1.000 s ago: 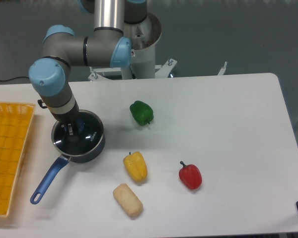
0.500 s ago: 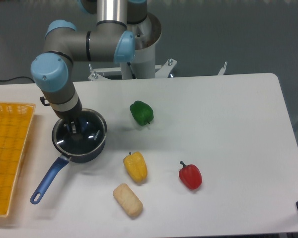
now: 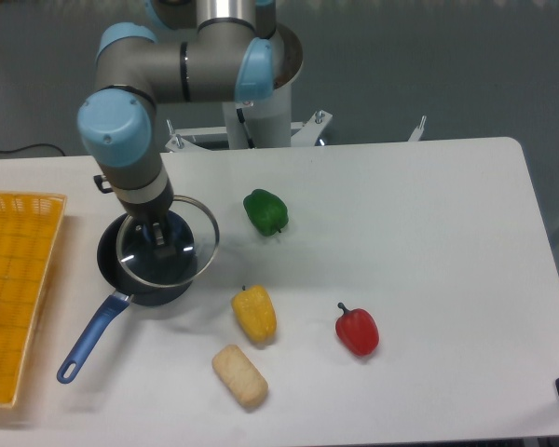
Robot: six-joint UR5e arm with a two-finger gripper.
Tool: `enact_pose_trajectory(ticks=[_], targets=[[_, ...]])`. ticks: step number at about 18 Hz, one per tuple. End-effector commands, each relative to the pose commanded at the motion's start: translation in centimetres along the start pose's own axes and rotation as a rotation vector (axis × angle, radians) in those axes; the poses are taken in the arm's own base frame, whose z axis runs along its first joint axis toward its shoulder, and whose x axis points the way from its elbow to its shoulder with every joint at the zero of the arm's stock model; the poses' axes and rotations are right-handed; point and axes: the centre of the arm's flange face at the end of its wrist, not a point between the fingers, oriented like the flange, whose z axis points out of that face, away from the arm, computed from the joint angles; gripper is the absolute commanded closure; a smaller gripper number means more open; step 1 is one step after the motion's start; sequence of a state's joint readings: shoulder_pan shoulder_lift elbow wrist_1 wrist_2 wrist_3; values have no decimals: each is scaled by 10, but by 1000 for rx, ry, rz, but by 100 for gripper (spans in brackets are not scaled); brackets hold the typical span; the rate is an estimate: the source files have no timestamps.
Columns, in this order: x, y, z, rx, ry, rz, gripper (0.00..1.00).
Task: Open the lid
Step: 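Lift the glass lid up off the saucepan by its knob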
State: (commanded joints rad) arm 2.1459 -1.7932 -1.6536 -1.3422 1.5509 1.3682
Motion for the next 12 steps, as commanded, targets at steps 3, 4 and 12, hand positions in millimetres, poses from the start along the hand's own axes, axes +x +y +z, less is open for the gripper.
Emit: enact_pose_trajectory(ticks=[3, 4, 12], targets=[[-3, 21, -4, -1, 18, 15, 31], [-5, 29, -8, 1, 13, 17, 31], [-16, 60, -9, 6, 13, 14, 31]])
